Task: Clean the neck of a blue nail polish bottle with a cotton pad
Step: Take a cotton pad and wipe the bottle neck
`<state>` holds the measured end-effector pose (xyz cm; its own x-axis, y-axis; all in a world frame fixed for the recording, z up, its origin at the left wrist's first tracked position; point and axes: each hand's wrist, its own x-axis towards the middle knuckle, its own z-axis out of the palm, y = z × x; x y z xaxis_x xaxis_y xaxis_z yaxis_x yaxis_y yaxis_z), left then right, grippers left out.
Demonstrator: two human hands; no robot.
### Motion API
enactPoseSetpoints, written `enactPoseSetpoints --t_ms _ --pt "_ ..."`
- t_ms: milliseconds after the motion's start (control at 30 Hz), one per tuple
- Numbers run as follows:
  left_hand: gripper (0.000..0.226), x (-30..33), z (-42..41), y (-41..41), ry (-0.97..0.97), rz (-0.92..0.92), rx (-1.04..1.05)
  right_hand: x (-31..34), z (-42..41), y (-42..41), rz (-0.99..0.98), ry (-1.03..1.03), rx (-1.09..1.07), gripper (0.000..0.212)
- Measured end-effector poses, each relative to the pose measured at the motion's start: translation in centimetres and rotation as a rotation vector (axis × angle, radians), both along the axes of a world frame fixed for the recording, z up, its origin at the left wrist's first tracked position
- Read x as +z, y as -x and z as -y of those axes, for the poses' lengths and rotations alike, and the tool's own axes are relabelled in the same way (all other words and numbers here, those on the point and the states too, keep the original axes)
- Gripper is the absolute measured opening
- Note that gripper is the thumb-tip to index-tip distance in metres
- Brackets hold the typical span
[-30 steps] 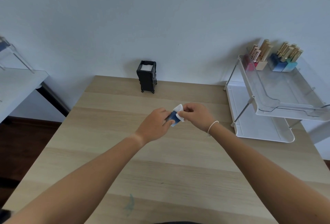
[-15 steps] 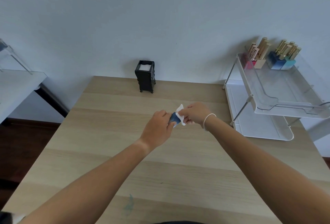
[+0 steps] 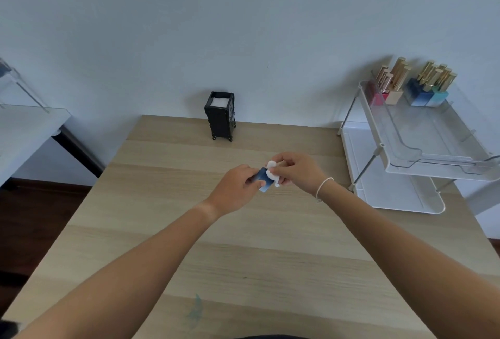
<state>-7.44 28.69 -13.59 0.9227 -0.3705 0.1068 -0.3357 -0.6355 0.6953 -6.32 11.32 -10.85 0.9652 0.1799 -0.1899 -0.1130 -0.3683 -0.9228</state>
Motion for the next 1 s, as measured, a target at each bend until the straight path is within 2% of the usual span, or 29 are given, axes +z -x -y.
enactPoseSetpoints --t_ms 300,400,667,767,933,1000 --pt "0.016 0.5 -0.1 -0.1 0.038 -0.050 -0.025 0.8 0.2 0.5 -0.065 -0.100 0.024 0.018" --pt "0.016 0.5 -0.1 0.1 0.044 -0.063 -0.034 0.7 0.0 0.5 -0.086 -0.054 -0.026 0.036" --pt "0.016 0.2 0.3 0.4 0.040 -0.057 -0.013 1.3 -0.3 0.3 -0.171 0.003 -0.052 0.002" --pt "0.015 0.1 0.2 0.2 0.028 -0.030 -0.008 1.5 -0.6 0.3 -0.176 -0.012 -0.064 0.011" --pt "0.017 0.0 0.1 0.2 -0.011 -0.013 -0.014 1.4 -0.8 0.1 -0.220 0.054 -0.074 0.010" --pt "0.017 -0.1 0.0 0.2 -0.013 -0.014 -0.012 1.3 -1.0 0.2 -0.182 0.107 -0.070 0.008"
